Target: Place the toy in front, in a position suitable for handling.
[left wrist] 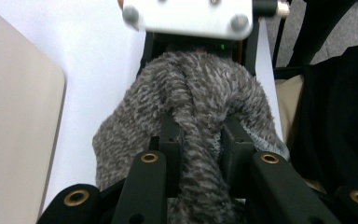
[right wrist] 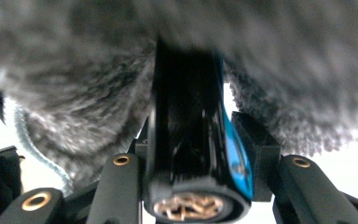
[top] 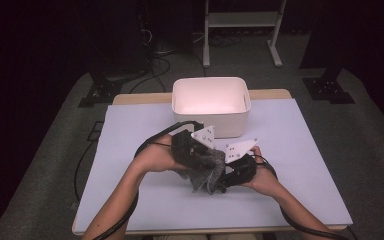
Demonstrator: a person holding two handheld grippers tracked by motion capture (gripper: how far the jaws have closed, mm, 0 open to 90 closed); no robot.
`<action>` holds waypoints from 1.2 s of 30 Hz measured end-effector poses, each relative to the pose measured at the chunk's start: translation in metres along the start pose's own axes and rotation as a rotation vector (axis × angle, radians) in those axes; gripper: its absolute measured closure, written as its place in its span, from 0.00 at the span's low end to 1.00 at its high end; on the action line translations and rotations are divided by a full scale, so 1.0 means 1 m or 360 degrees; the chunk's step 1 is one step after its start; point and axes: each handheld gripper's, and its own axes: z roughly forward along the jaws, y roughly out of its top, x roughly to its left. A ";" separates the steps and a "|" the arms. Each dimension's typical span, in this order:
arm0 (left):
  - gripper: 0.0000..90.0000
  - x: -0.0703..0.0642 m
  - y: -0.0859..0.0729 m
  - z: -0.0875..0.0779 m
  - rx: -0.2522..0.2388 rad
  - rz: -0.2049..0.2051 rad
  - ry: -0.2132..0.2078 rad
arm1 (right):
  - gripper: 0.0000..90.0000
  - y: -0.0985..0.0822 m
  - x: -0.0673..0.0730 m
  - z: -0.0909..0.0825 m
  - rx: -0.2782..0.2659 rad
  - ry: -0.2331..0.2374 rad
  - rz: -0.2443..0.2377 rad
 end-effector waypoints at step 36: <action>0.82 0.001 -0.007 0.015 -0.0008 -0.0066 -0.0012 | 0.63 -0.008 0.002 -0.031 0.0079 -0.0058 0.0016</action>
